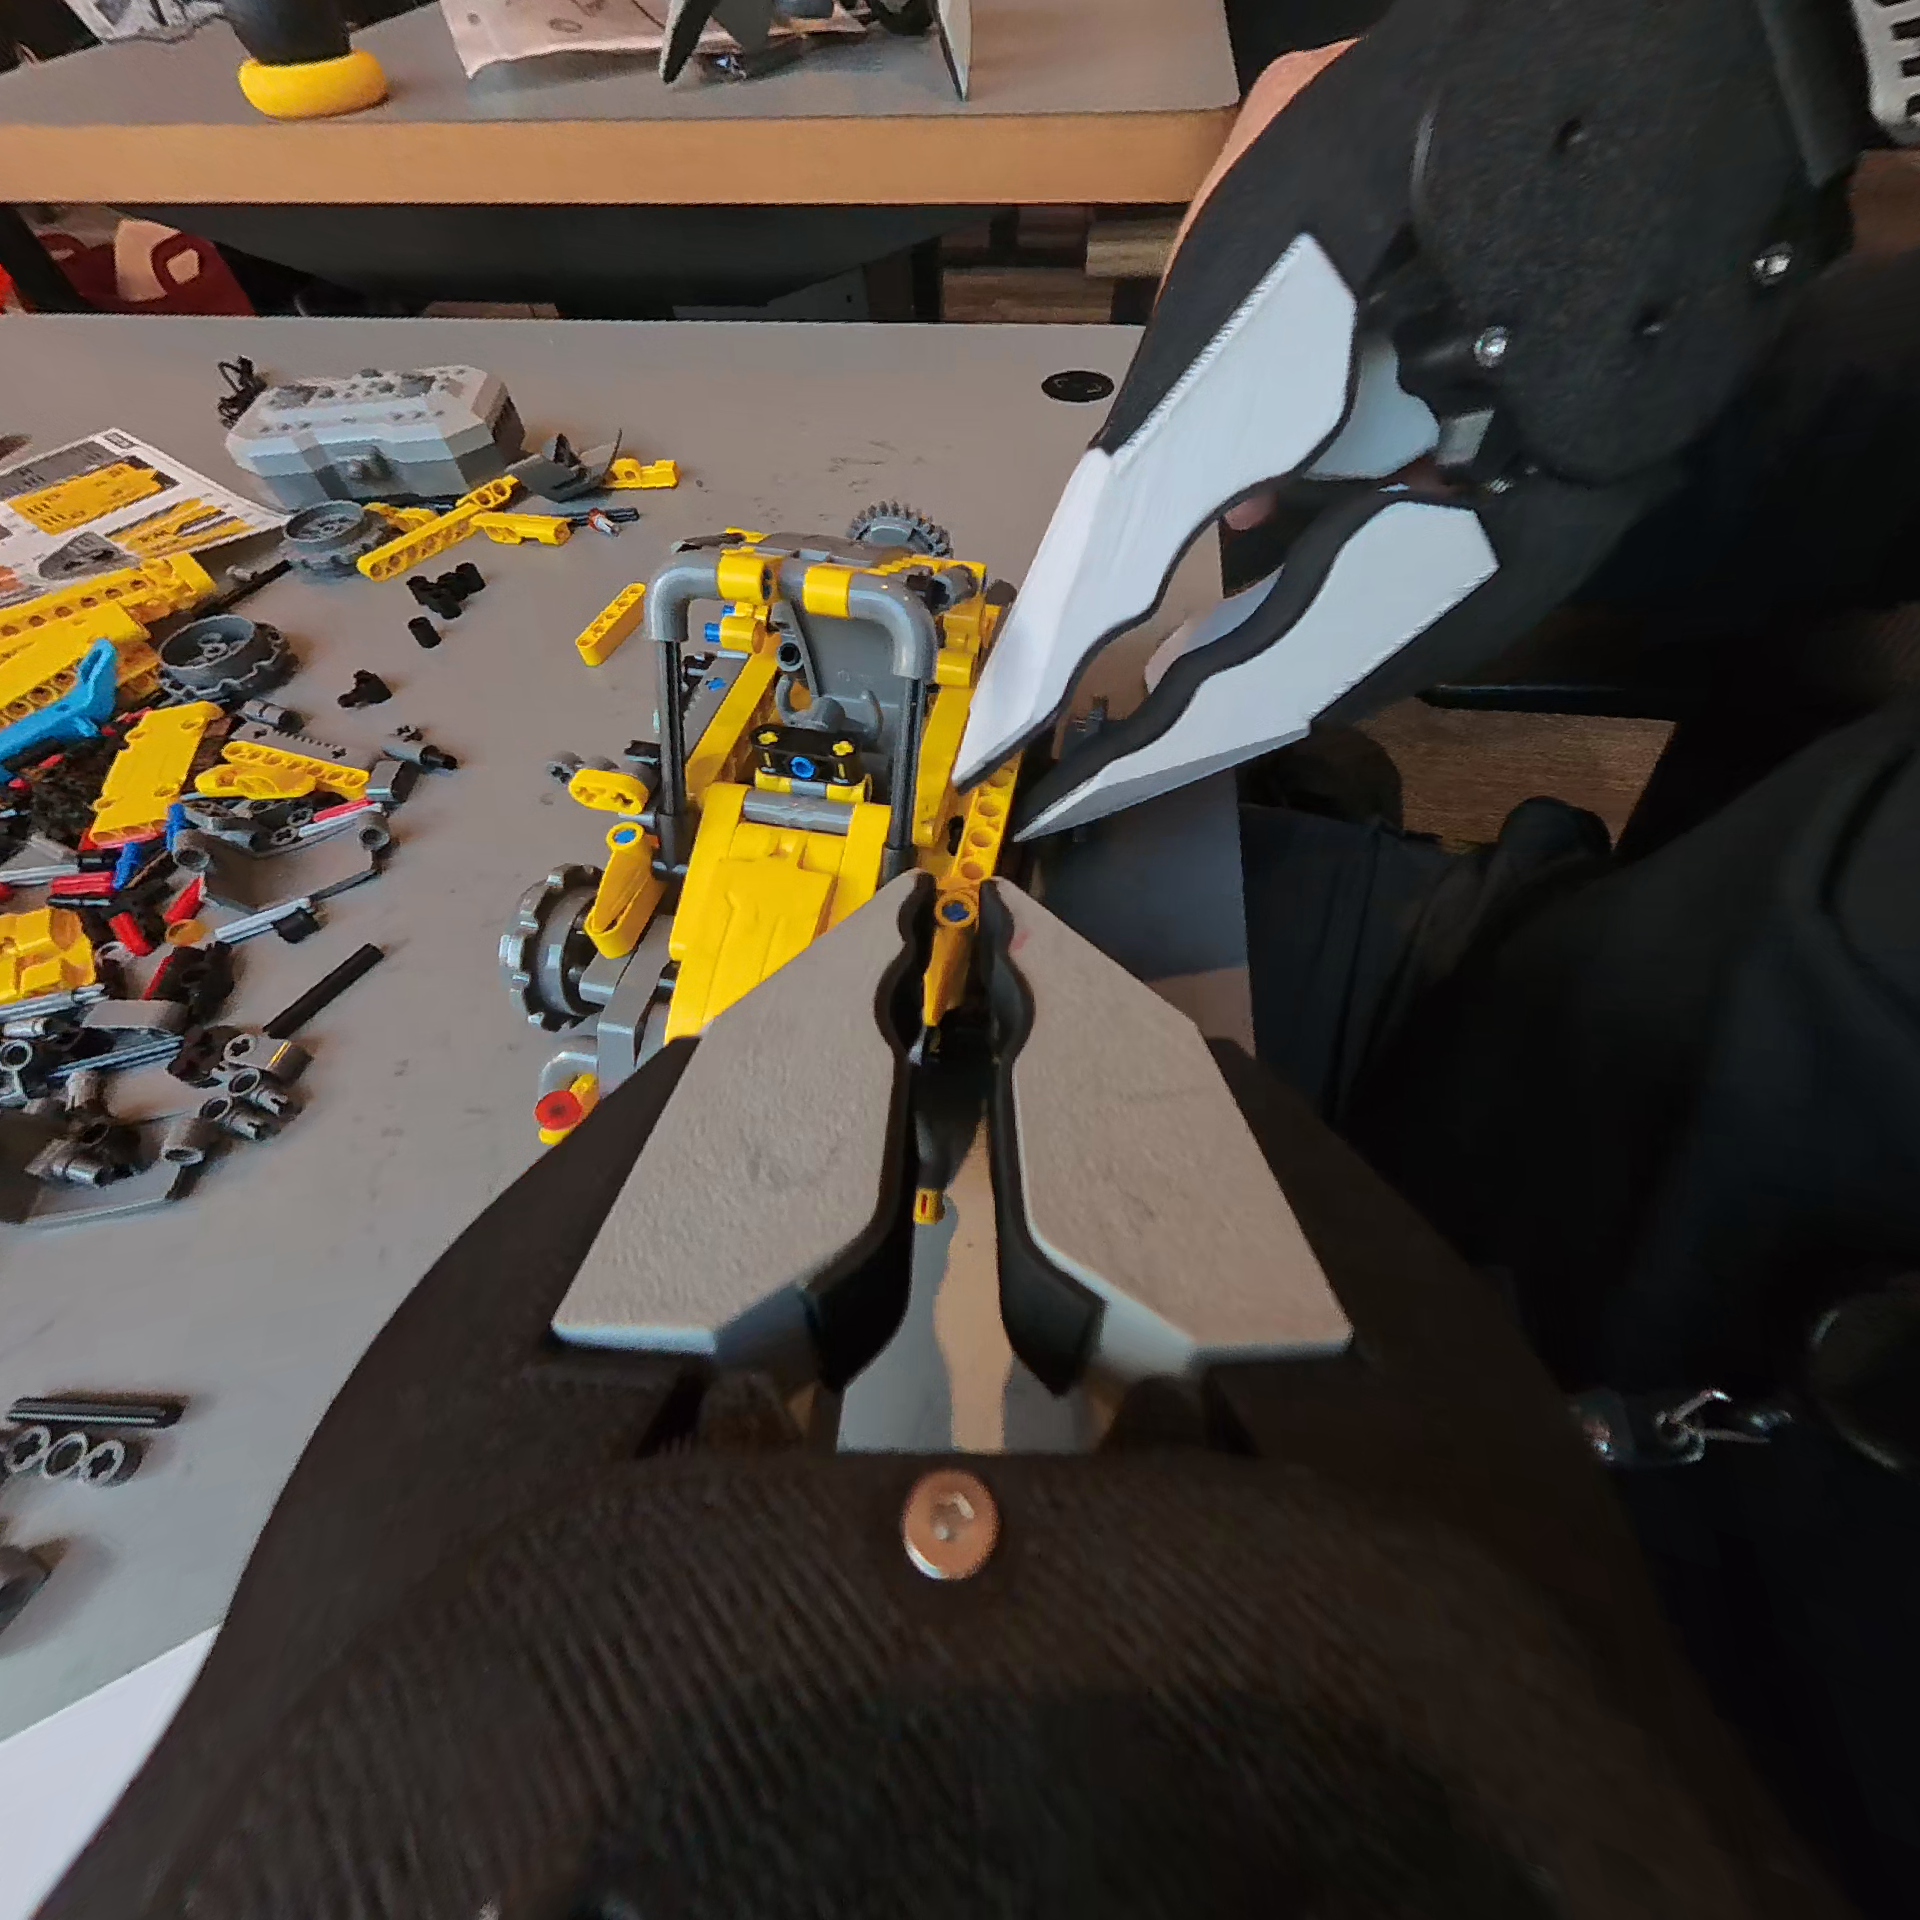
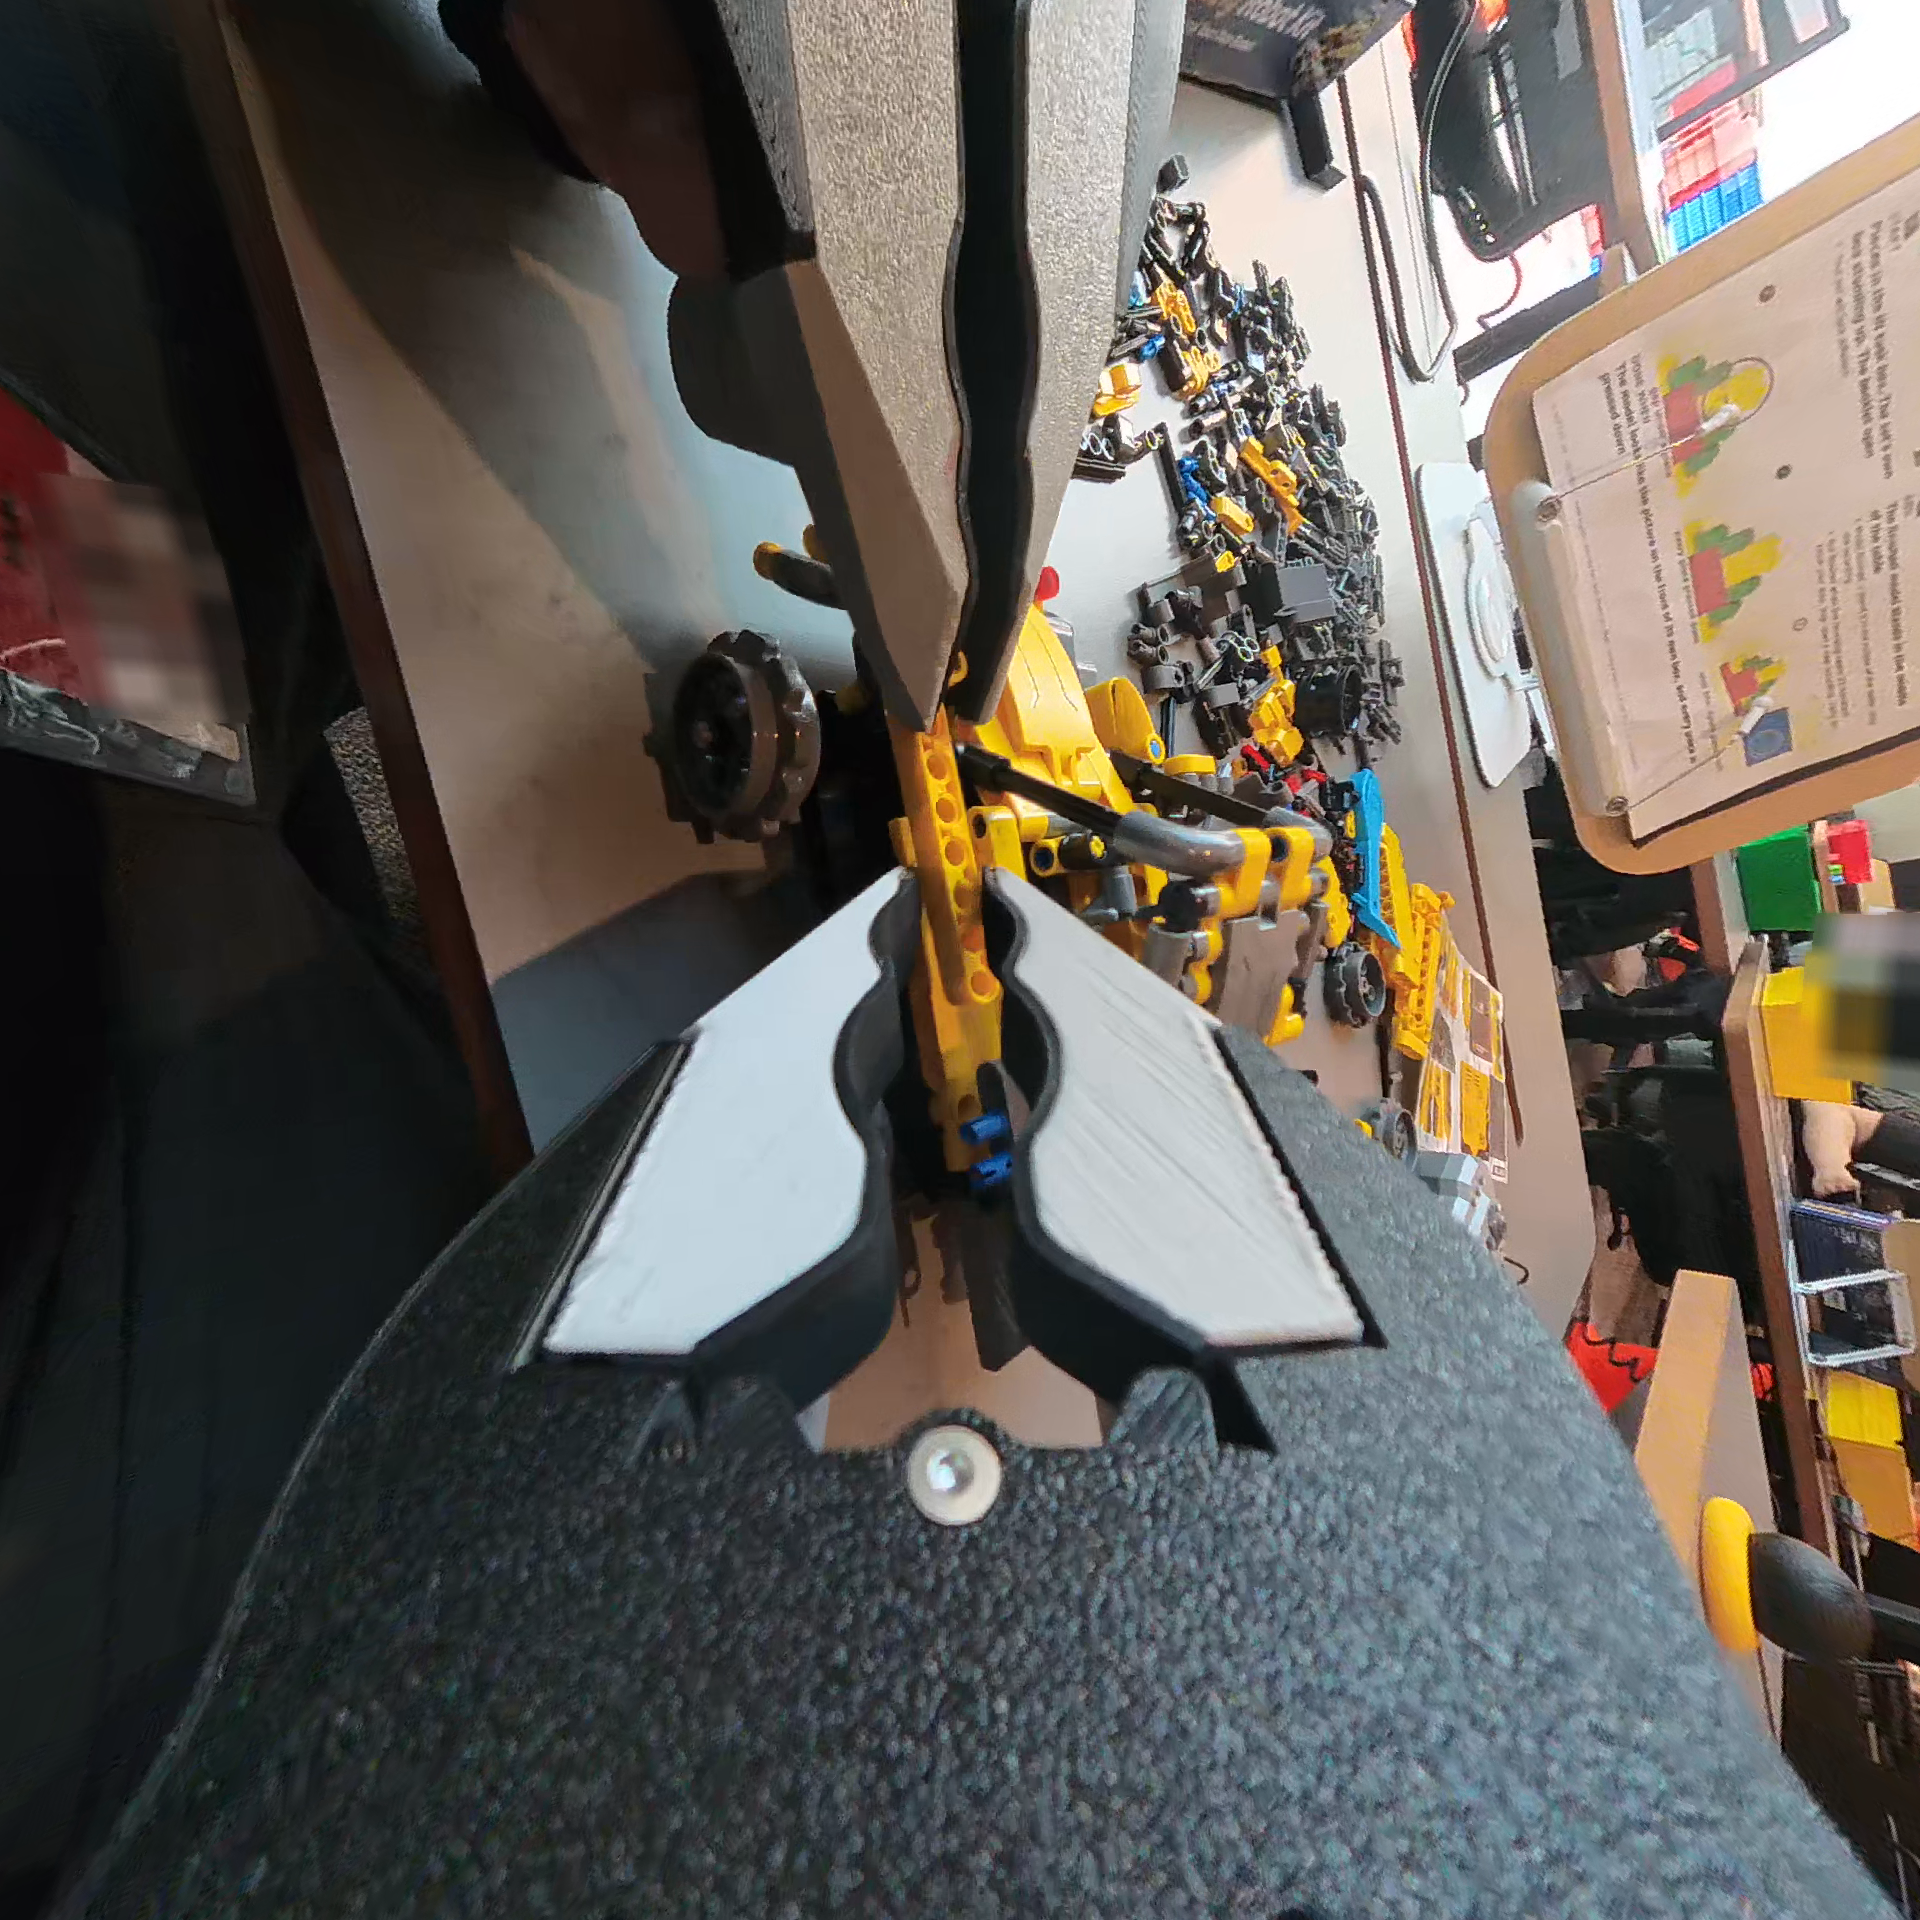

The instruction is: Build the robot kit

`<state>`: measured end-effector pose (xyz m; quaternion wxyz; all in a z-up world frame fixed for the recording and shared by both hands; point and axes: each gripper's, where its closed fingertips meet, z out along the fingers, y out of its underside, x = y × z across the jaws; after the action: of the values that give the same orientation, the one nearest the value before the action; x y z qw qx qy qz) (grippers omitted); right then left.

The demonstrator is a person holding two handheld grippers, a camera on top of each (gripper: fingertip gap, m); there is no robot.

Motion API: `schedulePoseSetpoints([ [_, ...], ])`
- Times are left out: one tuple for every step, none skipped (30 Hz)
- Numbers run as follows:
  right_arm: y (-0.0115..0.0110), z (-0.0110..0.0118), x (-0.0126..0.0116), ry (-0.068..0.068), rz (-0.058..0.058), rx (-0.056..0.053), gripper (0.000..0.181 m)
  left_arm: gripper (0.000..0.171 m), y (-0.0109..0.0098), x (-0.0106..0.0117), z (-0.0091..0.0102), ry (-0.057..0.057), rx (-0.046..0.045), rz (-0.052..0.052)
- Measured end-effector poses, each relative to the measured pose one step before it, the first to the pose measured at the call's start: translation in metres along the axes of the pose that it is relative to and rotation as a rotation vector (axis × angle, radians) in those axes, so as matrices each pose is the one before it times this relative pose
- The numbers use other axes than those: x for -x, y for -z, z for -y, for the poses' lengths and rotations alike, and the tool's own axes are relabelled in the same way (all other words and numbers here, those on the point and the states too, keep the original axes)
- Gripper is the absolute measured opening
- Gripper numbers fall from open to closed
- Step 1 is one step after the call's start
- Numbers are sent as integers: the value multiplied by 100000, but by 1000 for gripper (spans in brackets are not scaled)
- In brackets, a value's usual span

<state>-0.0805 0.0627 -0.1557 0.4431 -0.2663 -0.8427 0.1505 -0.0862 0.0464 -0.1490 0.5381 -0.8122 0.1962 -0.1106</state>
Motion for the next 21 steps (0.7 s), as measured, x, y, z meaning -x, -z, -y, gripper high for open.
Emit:
schedulePoseSetpoints([
  [-9, -5, -19, 707, -493, 492, 11, 4, 76, 35, 54, 408, -305, 183],
  [22, 16, -101, 1068, -1279, 523, 11, 4, 66, 13, 45, -40, -165, 122],
  [7, -19, -118, 1134, -1362, 784, 11, 4, 61, 52, 36, -480, 42, 403],
  [-32, -79, -71, 899, -1017, 1144, 11, 4, 44, 128, -2, -822, 372, 870],
  [-33, -6, 17, 924, -540, 520, 11, 4, 65, 138, -49, -914, 720, 800],
  [-27, 12, -26, 774, -771, 326, 11, 4, 43, 67, -76, -834, 944, 205],
  [-41, -15, -55, 689, -939, 424, 11, 4, 25, 3, -69, -671, 752, -228],
  [-39, -27, -45, 737, -808, 453, 11, 4, 16, -31, -2, -558, 268, -420],
  [-51, -38, -32, 623, -623, 297, 11, 3, -23, 21, 6, -605, 139, -220],
  [-51, -26, 6, 313, -246, 207, 11, 3, -28, 68, -18, -641, 260, -87],
  [-38, -21, 5, 421, -254, 40, 11, 3, -36, 65, -21, -110, 392, -166],
  [14, 2, -31, 527, -480, -170, 12, 3, -26, 28, -11, 467, 535, -447],
  [50, 12, -98, 18, -849, -216, 16, 4, -14, 36, -4, 688, 420, -279],
  [80, 110, -144, -395, -1113, -807, 24, 4, -1, 46, 3, 387, 237, -4],
  [91, 173, 69, -415, 487, -1224, 25, 3, 19, 10, -12, -193, 143, 67],
  [49, 113, 112, -141, 705, -793, 24, 3, 16, 70, -15, -418, 200, 512],
  [-14, -8, -100, 328, -672, 163, 23, 3, 14, 71, -5, -531, 223, 420],
  [-77, -53, 59, 1044, 372, 508, 20, 3, -7, 45, 10, -406, 165, 234],
  [-132, -112, 52, 1097, 290, 942, 18, 3, -43, 11, 13, -197, 76, -47],
  [-154, -136, -43, 866, -305, 1015, 17, 3, -49, -18, 25, -132, -8, -228],
  [-148, -118, 64, 863, 393, 863, 15, 3, -51, -25, 11, -203, -79, -334],
])
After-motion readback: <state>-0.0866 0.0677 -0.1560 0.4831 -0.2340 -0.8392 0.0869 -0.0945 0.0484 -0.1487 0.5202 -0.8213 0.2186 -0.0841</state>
